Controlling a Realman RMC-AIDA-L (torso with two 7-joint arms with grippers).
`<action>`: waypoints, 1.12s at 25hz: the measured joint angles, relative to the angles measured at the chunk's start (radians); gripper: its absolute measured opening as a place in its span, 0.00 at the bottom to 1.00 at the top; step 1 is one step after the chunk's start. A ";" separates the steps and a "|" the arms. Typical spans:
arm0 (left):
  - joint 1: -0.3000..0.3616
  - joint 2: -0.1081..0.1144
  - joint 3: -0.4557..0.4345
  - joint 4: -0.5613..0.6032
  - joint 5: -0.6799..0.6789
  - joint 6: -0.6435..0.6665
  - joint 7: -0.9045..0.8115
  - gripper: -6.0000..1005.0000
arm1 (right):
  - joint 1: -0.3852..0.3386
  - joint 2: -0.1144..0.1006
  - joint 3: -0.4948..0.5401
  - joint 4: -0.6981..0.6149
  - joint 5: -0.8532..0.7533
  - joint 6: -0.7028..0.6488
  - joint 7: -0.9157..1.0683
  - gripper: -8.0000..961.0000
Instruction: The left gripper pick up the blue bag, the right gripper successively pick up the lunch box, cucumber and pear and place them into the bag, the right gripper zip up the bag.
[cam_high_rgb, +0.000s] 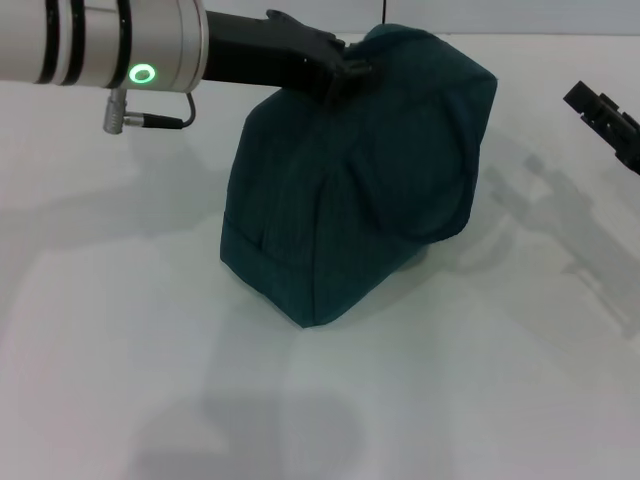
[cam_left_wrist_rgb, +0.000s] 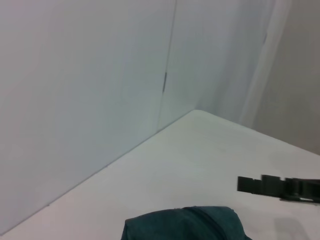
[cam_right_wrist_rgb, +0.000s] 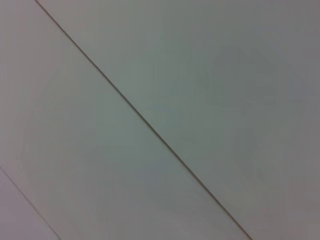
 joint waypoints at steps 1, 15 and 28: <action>0.003 0.000 -0.001 -0.001 -0.004 -0.002 0.003 0.12 | 0.000 0.000 0.000 0.001 -0.001 -0.004 0.000 0.75; 0.182 0.003 -0.085 0.109 -0.355 0.061 0.195 0.57 | -0.028 -0.045 -0.003 0.000 -0.014 -0.215 -0.099 0.82; 0.475 0.003 -0.164 -0.069 -0.417 0.437 0.581 0.88 | 0.025 -0.138 -0.001 -0.032 -0.564 -0.458 -0.254 0.82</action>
